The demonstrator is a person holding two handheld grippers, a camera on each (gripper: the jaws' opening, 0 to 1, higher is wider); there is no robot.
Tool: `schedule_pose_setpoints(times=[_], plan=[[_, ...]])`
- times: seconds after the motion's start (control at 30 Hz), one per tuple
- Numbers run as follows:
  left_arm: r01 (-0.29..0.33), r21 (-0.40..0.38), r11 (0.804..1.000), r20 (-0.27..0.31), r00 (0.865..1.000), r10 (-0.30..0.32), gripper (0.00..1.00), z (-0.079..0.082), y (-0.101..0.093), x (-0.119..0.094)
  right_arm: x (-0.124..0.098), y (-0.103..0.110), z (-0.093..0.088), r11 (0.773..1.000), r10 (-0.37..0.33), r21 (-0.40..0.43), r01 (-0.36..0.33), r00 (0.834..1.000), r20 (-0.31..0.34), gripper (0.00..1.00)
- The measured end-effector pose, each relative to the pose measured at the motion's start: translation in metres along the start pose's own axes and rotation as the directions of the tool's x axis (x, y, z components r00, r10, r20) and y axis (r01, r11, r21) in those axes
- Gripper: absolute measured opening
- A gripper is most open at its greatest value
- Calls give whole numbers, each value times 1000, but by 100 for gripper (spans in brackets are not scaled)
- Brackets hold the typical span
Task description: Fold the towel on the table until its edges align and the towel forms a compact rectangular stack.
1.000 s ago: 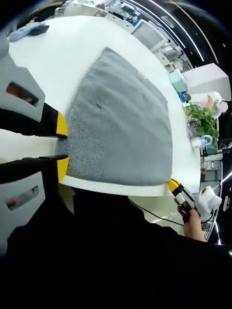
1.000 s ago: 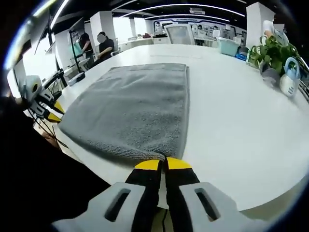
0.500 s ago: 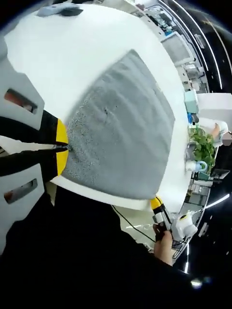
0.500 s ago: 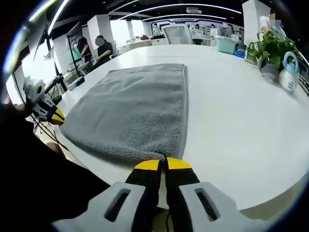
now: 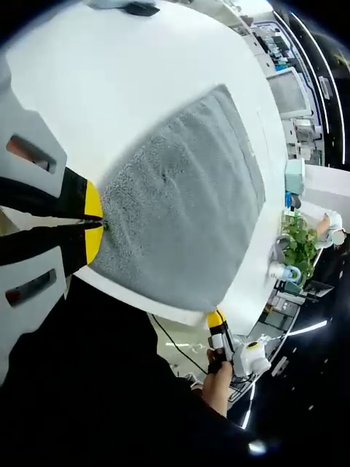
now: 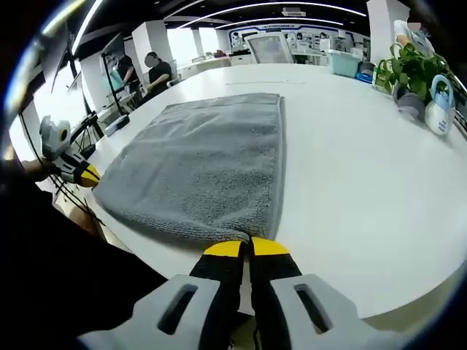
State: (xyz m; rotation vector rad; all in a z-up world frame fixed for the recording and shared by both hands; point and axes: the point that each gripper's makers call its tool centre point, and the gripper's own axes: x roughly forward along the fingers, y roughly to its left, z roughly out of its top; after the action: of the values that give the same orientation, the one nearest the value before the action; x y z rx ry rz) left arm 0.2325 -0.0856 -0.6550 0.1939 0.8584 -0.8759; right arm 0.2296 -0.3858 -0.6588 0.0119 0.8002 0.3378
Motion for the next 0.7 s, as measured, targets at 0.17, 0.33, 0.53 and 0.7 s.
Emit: schedule_pose_setpoints(times=[0.17, 0.33, 0.53, 0.7], plan=[[24, -55, 998, 28, 999, -23, 1, 2, 1, -3, 1, -1, 3, 991, -2, 134, -4, 999, 47, 0], [51, -146, 988, 127, 991, -32, 1, 14, -1, -10, -3, -1, 4, 974, -9, 228, -15, 995, 103, 0], [115, -292, 950, 277, 960, -31, 1, 33, 3, -25, -10, 0, 16, 918, -1, 386, -95, 970, 242, 0], [61, -167, 984, 283, 959, -11, 1, 41, 7, -31, -21, -1, 31, 909, -10, 397, -131, 942, 334, 0]])
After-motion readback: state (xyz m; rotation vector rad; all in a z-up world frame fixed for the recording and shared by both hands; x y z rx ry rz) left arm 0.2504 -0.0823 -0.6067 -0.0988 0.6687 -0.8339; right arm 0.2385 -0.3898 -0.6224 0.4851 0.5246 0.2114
